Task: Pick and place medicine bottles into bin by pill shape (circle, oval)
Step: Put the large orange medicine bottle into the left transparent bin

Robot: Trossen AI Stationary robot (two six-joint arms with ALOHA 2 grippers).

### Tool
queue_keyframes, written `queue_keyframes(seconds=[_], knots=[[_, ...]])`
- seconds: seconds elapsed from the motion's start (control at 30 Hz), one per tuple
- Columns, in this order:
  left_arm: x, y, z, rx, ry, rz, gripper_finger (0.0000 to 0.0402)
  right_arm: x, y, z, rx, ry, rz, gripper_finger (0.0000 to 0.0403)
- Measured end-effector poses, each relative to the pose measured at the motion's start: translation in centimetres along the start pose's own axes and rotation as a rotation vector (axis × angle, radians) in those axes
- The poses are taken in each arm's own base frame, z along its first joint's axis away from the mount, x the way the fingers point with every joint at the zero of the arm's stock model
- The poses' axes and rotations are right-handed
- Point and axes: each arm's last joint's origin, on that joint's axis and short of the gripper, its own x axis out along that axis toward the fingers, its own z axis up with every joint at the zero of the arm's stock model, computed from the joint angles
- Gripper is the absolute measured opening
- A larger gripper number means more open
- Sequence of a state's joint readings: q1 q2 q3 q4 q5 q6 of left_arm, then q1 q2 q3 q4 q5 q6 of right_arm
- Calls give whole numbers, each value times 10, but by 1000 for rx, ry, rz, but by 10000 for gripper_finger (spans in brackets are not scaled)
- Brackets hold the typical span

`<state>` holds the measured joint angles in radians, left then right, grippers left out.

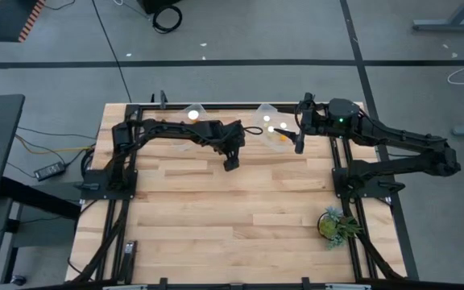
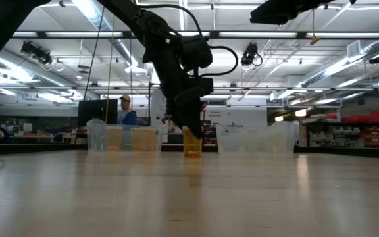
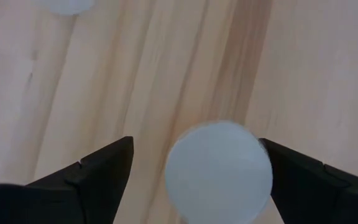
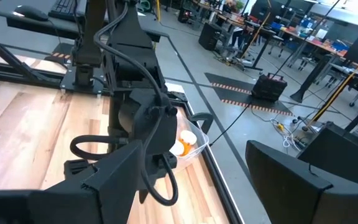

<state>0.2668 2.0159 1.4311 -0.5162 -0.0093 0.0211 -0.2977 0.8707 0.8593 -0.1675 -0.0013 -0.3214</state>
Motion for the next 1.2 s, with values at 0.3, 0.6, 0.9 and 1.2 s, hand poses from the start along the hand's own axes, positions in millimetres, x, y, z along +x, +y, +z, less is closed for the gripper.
queue_keyframes(seconds=[0.3,0.6,0.9,1.2], knots=[[-1,0,-2,12,22,0,289,0,0,0,-4,-1,0,294],[-8,0,-1,33,56,-1,210,0,0,0,-4,0,0,294],[-40,4,4,39,88,22,219,0,0,-1,-4,8,3,294],[-85,7,-4,17,116,110,203,0,0,-1,-3,10,3,294]])
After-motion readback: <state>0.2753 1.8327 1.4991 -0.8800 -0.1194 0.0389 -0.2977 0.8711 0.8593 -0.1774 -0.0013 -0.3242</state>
